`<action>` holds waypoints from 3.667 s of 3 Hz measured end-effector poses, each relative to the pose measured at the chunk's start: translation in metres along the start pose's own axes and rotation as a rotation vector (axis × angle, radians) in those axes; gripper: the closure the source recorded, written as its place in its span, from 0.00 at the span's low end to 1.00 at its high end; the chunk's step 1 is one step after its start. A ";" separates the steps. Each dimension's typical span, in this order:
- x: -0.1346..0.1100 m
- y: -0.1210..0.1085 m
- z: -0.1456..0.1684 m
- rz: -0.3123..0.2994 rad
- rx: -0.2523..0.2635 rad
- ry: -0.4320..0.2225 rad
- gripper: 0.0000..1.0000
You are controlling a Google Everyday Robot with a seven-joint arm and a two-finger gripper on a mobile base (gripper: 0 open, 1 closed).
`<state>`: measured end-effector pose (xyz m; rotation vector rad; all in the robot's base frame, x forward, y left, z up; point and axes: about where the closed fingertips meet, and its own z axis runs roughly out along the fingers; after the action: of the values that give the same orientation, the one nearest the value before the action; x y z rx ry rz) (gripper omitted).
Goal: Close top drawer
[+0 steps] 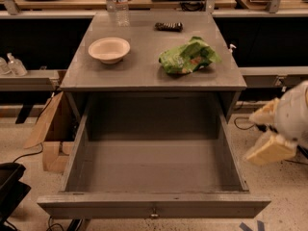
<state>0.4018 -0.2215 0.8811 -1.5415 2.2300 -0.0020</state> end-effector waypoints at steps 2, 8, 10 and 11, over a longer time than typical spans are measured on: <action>0.060 0.062 0.070 0.132 0.016 -0.060 0.87; 0.105 0.169 0.198 0.070 -0.129 -0.121 1.00; 0.098 0.146 0.264 -0.024 -0.180 -0.174 1.00; 0.080 0.126 0.279 -0.079 -0.178 -0.170 1.00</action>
Offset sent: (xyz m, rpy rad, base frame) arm -0.0728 -0.0157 -0.1518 0.1561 -0.0005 -0.1359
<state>0.3620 -0.1791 0.5699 -1.6543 2.0819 0.3008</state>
